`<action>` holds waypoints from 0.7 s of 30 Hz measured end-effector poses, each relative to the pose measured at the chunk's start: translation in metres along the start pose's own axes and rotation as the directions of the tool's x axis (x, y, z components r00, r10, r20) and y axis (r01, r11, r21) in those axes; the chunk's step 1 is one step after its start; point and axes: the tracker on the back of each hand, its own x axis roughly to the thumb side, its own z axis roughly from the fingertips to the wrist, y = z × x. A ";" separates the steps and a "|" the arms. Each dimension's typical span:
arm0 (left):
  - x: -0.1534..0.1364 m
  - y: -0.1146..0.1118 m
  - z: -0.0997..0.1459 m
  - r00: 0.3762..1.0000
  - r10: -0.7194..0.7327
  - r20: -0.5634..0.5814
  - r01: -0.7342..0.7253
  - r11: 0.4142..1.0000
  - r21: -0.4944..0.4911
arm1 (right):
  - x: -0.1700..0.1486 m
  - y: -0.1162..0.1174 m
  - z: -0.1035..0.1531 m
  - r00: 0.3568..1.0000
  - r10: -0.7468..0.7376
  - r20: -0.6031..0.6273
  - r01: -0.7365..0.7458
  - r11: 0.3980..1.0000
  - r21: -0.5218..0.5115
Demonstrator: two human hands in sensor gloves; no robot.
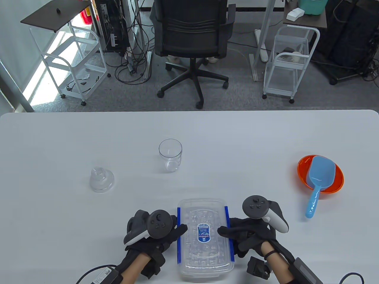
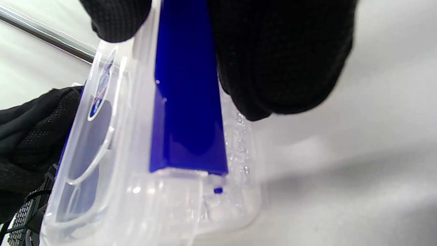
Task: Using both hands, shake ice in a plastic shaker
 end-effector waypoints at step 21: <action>0.004 -0.015 -0.003 0.998 0.068 -0.011 -0.069 0.997 -0.048 | -0.016 0.016 0.003 0.990 -0.142 0.029 0.141 0.989 0.035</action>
